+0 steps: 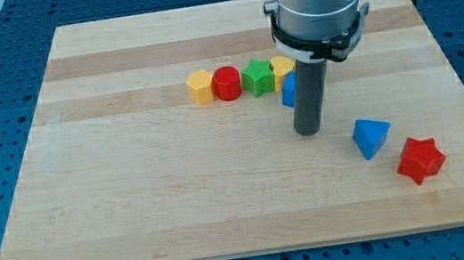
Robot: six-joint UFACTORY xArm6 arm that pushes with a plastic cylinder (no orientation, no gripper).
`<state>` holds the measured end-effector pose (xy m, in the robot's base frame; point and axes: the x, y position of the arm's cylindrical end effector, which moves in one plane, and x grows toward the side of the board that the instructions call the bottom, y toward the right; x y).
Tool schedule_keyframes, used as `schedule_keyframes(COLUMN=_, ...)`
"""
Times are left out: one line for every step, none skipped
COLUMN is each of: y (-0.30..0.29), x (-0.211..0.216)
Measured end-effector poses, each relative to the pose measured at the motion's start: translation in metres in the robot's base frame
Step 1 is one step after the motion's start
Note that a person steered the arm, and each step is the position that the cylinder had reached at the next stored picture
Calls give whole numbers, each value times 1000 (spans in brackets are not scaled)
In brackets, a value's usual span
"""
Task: Push the triangle into the red star
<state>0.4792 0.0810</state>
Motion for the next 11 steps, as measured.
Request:
schedule_keyframes(y=18, x=0)
schedule_keyframes(y=31, x=4)
schedule_keyframes(y=41, x=9)
schedule_keyframes(y=56, x=17)
schedule_keyframes(y=70, x=23)
schedule_keyframes(y=79, x=30)
schedule_keyframes(y=80, x=32)
schedule_keyframes(y=70, x=9)
schedule_keyframes(y=25, x=-6)
schedule_keyframes(y=-39, x=-7)
schedule_keyframes(y=-87, x=-27)
